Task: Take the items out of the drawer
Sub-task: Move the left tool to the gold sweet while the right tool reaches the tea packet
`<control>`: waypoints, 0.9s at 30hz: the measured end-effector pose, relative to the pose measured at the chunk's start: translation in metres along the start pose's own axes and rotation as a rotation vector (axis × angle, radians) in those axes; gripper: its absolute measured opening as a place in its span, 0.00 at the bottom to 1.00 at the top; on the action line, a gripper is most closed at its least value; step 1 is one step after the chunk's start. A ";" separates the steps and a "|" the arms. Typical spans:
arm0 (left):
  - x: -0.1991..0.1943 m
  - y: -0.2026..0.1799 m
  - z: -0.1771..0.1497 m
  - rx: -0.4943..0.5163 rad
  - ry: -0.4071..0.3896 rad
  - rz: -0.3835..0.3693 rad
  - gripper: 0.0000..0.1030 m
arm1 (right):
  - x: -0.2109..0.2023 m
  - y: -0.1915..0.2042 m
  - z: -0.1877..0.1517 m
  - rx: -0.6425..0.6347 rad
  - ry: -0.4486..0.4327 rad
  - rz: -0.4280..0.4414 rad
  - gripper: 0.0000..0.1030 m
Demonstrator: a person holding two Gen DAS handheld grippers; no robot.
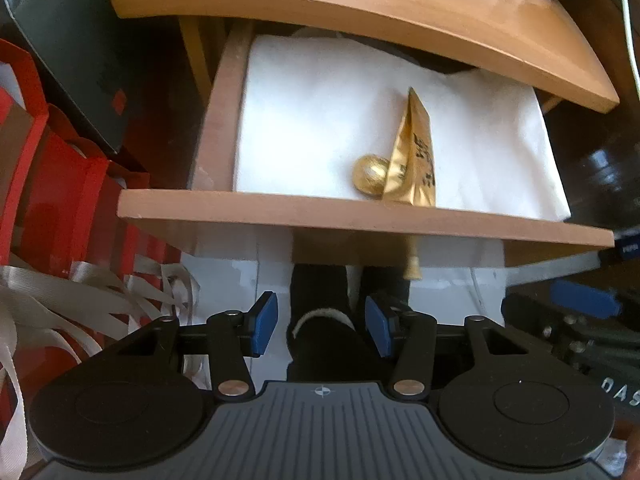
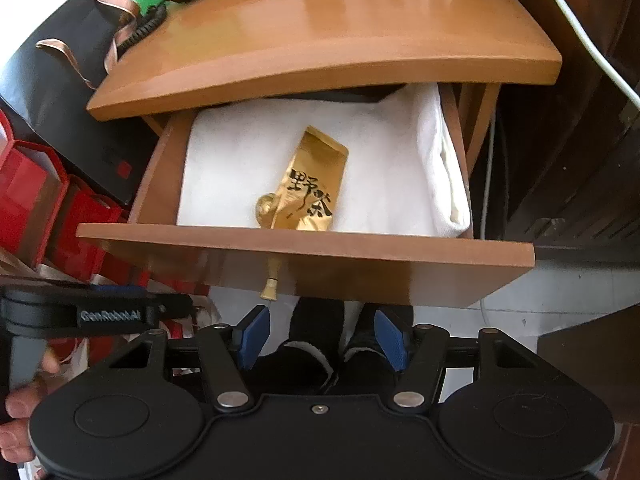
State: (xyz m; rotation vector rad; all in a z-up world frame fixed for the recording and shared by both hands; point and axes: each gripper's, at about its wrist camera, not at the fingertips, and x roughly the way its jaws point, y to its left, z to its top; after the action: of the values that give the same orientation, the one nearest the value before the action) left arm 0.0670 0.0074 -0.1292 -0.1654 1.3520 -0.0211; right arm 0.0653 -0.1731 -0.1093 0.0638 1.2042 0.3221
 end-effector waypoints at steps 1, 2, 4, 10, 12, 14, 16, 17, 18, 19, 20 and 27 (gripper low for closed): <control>-0.001 -0.001 0.000 0.006 0.004 -0.001 0.50 | -0.003 0.000 0.001 0.000 -0.005 0.006 0.55; -0.003 -0.002 -0.001 0.011 0.003 -0.006 0.50 | -0.005 0.000 0.003 0.000 -0.011 0.010 0.55; -0.010 -0.002 -0.001 0.019 -0.005 -0.015 0.50 | -0.010 0.001 0.006 -0.007 -0.023 0.018 0.55; -0.031 -0.004 0.004 0.048 -0.041 -0.032 0.50 | -0.026 0.005 0.017 -0.012 -0.062 0.058 0.55; -0.038 -0.004 0.006 0.053 -0.055 -0.037 0.50 | -0.029 0.005 0.023 -0.001 -0.071 0.080 0.55; -0.044 -0.003 0.009 0.051 -0.066 -0.046 0.50 | -0.031 0.006 0.029 0.002 -0.077 0.090 0.55; -0.048 -0.002 0.013 0.043 -0.079 -0.056 0.50 | -0.031 0.008 0.035 0.001 -0.086 0.089 0.55; -0.050 0.000 0.017 0.036 -0.087 -0.057 0.50 | -0.029 0.009 0.039 0.002 -0.089 0.085 0.55; -0.052 0.001 0.020 0.030 -0.095 -0.059 0.50 | -0.026 0.010 0.044 0.003 -0.091 0.080 0.55; -0.053 0.002 0.023 0.023 -0.101 -0.059 0.50 | -0.024 0.011 0.048 0.004 -0.093 0.075 0.55; -0.053 0.004 0.027 0.016 -0.107 -0.059 0.50 | -0.020 0.012 0.053 0.003 -0.094 0.067 0.55; -0.043 0.015 0.052 -0.013 -0.127 -0.049 0.51 | 0.024 0.017 0.084 0.012 -0.045 0.013 0.55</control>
State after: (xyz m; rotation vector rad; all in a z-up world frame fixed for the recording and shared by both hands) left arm 0.1073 0.0324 -0.0784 -0.2078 1.2211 -0.0426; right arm 0.1474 -0.1399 -0.0968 0.0892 1.1617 0.3236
